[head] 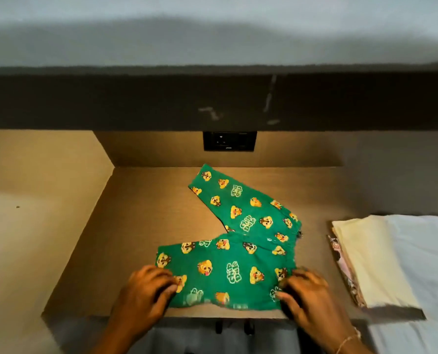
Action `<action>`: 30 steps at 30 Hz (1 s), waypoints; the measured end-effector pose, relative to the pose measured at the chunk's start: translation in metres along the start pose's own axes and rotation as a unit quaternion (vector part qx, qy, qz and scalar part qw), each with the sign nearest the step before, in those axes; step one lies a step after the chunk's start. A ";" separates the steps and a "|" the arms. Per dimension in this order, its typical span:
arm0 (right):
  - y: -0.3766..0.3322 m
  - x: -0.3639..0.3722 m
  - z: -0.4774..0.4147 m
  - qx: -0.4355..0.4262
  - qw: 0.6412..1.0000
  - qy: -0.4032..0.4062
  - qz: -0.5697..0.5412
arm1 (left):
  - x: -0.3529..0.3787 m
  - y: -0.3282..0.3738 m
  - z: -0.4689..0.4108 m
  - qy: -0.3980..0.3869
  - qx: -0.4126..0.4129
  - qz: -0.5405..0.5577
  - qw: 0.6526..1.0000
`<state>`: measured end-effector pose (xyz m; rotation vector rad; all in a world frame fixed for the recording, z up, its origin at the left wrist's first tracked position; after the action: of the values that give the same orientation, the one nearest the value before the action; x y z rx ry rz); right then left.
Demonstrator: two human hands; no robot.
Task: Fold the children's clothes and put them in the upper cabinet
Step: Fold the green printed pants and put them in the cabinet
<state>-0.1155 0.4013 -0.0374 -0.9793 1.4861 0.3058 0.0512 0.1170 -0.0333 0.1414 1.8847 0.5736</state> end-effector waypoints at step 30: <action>-0.010 0.019 0.016 0.007 1.000 0.000 0.014 | 0.006 -0.027 -0.034 -0.104 0.034 -0.029 0.994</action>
<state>-0.0949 0.3994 -0.0543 -0.9486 1.5005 0.3149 0.0233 0.0846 -0.0409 0.1836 1.7000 0.4386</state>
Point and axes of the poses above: each hand's wrist, its own z-axis away from the middle knuckle, its own x-axis out of the palm, y = z × x, the point moved 8 cm from there along -z, towards the middle knuckle, and after that the axes turned 8 degrees about y, right-handed, at the moved point
